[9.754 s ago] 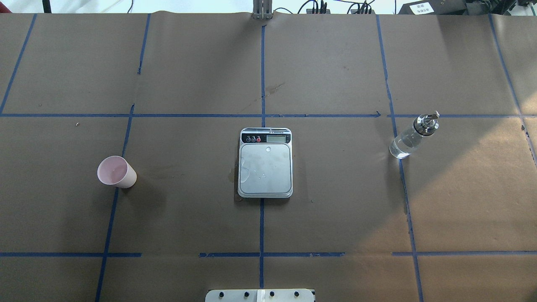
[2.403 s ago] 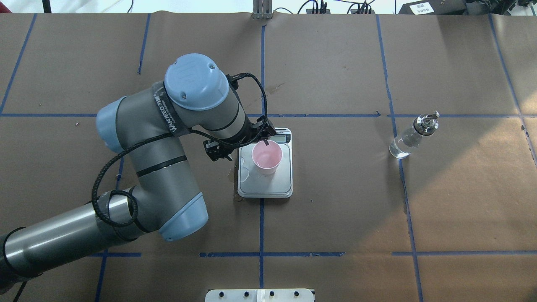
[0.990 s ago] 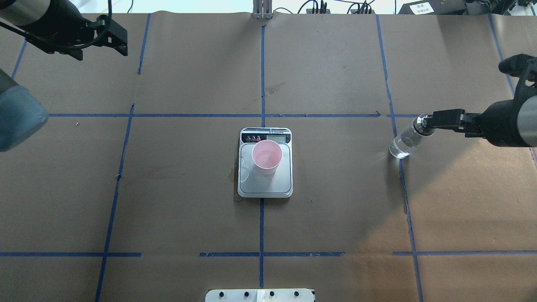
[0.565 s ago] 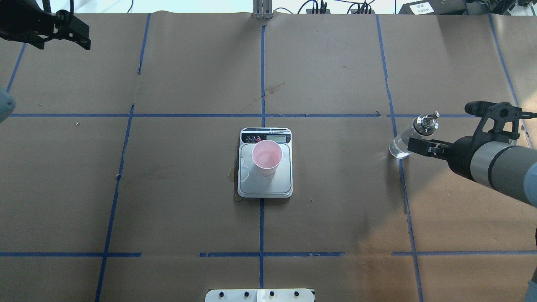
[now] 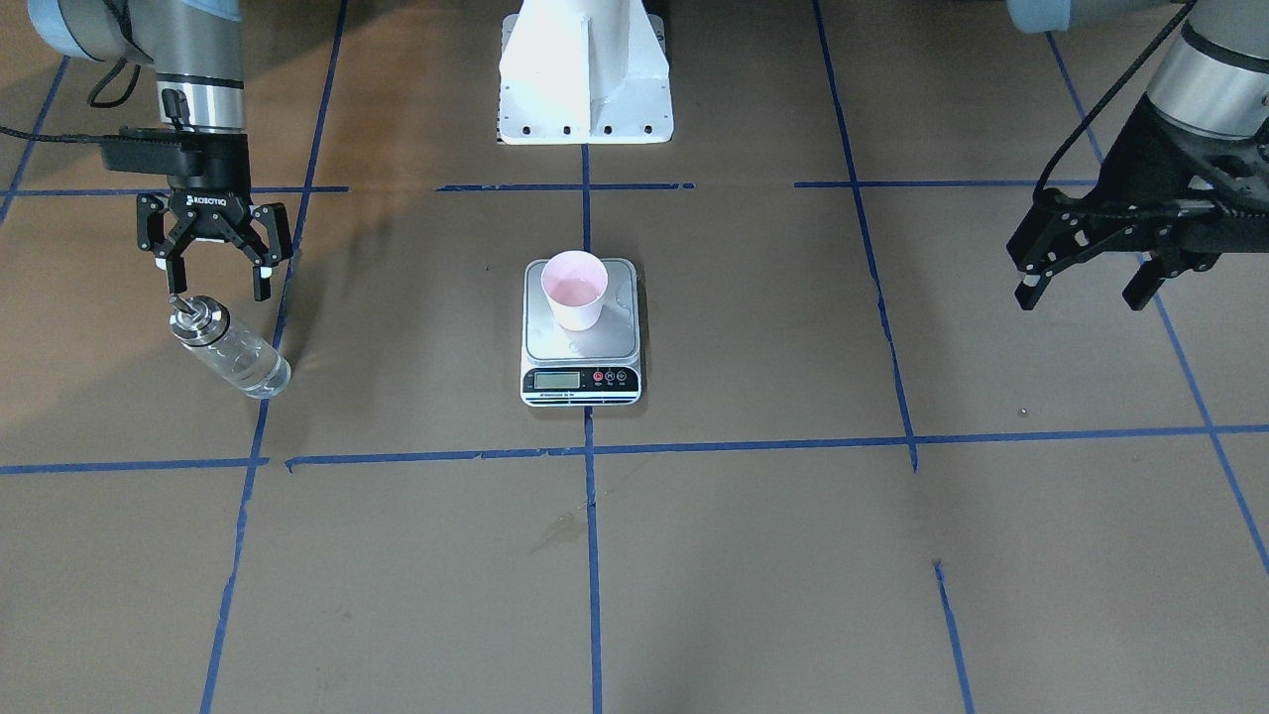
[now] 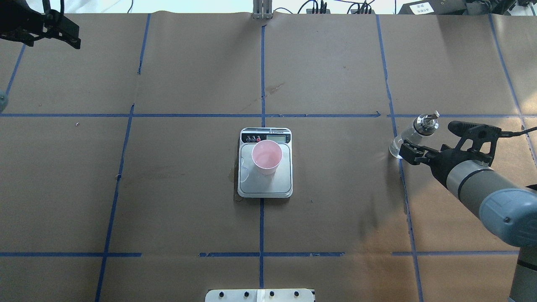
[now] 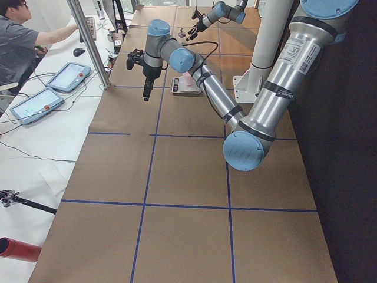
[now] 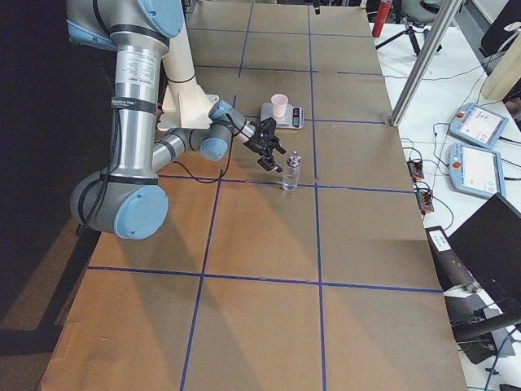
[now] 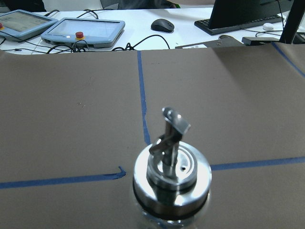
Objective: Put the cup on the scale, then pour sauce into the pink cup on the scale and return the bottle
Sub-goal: 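Grasp the glass sauce bottle with the right gripper and lift it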
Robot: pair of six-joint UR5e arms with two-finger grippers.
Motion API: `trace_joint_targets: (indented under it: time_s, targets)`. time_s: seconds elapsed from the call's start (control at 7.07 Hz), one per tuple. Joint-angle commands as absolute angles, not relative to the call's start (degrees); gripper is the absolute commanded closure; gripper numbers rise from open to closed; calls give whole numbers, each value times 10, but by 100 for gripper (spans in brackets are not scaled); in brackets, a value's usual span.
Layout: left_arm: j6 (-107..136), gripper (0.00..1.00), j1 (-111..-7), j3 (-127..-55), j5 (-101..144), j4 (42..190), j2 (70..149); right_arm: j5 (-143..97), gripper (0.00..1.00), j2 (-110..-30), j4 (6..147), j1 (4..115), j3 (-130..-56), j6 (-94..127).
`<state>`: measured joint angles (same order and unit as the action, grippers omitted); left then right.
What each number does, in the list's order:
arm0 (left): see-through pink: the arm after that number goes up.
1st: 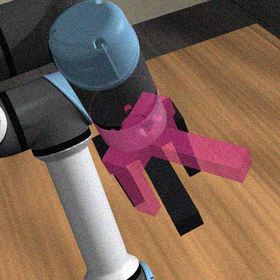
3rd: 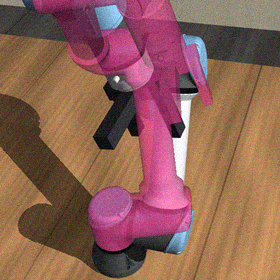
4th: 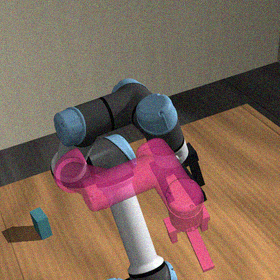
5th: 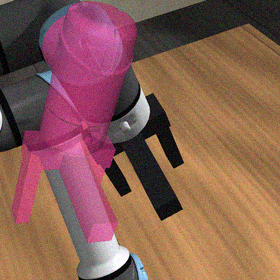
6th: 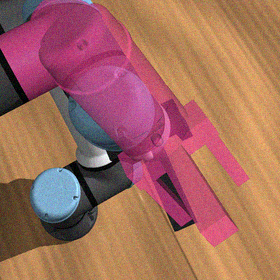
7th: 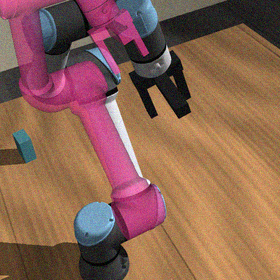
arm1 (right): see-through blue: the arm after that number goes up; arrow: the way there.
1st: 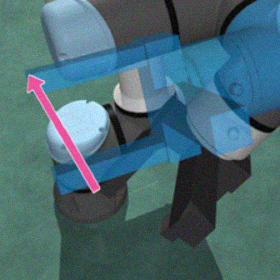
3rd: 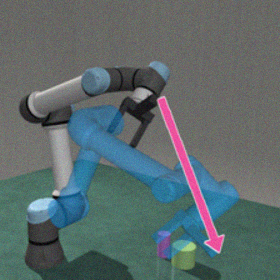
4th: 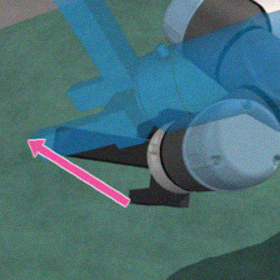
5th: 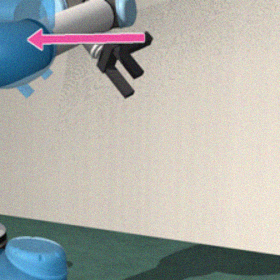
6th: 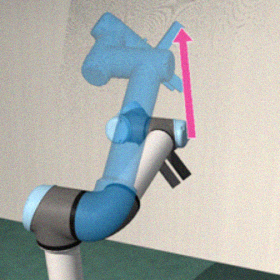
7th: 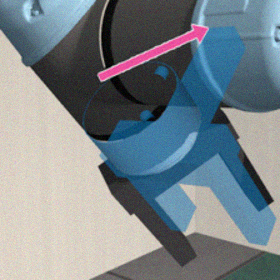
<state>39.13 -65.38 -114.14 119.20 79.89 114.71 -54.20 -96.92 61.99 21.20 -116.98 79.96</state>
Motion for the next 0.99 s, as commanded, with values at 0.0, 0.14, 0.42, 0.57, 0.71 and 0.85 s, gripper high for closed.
trace_joint_targets:
  time_s: [0.0, 0.14, 0.42, 0.57, 0.71, 0.85]
  targets:
    - [390, 0, -653, -1135, 1192, 800, 1148, -482, 0, -922, 619, 200, -1103, 799]
    - [390, 0, -652, -1132, 1192, 800, 1150, -478, 0, -920, 619, 198, -1096, 795]
    - [390, 0, -651, -1130, 1193, 800, 1151, -449, 0, -911, 619, 195, -1060, 789]
    - [390, 0, -651, -1127, 1193, 799, 1153, -448, 0, -904, 619, 195, -1051, 790]
    - [391, 0, -651, -1127, 1193, 800, 1153, -448, 0, -901, 619, 195, -1046, 790]
    - [391, 0, -651, -1127, 1194, 799, 1154, -445, 0, -897, 619, 195, -1038, 790]
